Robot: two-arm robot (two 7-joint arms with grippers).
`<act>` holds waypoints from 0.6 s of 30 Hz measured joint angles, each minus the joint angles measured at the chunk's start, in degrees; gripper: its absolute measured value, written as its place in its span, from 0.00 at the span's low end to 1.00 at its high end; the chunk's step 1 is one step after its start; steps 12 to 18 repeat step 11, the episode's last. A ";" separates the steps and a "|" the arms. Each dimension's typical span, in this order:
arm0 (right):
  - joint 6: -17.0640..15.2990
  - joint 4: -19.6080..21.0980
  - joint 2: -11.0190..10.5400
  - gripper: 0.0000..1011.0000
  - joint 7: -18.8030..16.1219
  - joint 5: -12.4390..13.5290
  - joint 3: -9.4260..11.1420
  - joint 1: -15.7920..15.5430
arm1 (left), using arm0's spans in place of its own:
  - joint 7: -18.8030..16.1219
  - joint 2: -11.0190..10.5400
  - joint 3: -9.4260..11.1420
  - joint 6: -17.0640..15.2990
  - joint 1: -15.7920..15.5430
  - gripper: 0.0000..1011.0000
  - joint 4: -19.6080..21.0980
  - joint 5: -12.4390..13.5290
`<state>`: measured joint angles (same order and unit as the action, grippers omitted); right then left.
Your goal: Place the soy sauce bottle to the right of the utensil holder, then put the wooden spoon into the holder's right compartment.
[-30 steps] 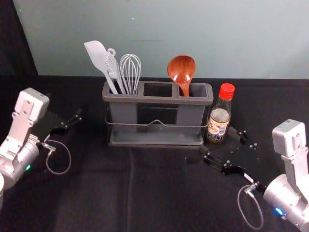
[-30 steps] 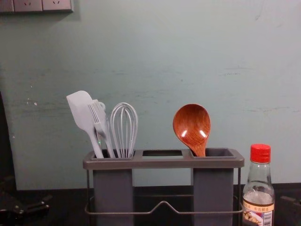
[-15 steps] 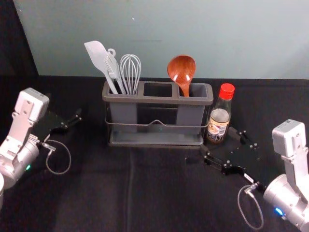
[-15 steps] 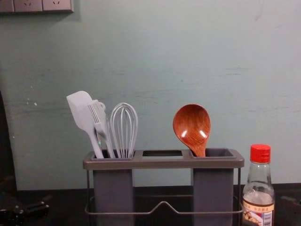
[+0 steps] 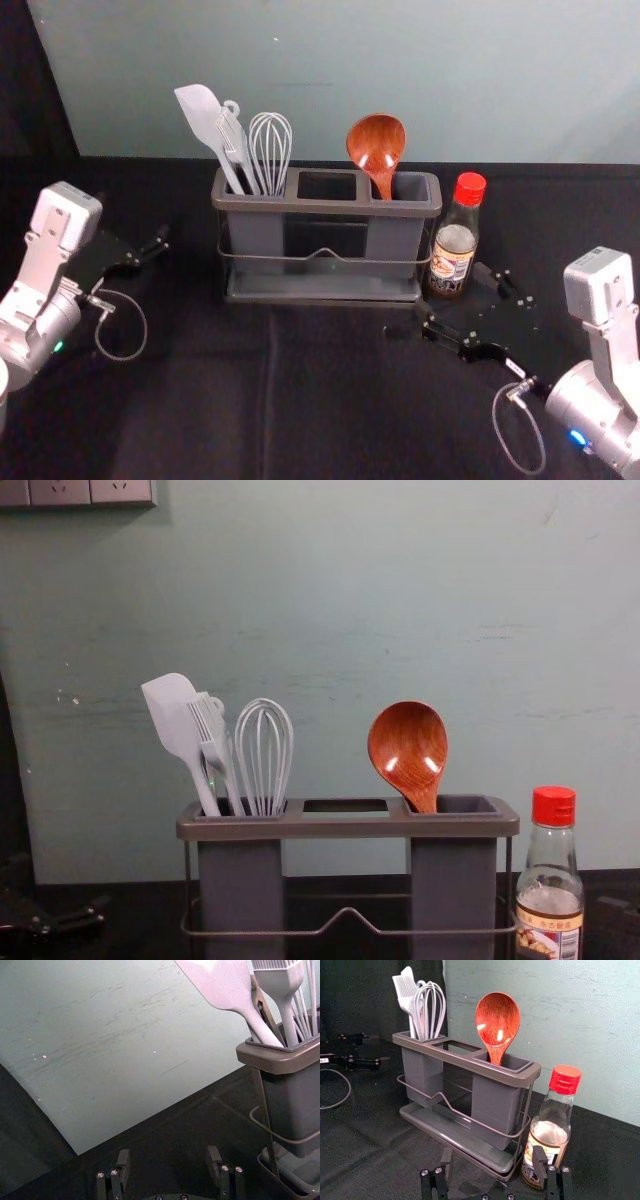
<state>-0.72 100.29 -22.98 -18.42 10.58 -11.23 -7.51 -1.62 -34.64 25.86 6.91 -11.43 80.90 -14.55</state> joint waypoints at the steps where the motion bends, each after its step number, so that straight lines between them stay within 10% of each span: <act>1: 0.00 0.00 0.00 0.99 0.00 0.00 0.00 0.00 | 0.00 0.00 0.00 0.00 0.00 0.99 0.00 0.00; 18: 0.01 0.00 0.00 0.99 -0.02 0.00 0.00 0.00 | 0.00 0.00 0.00 0.00 0.00 0.99 0.00 0.00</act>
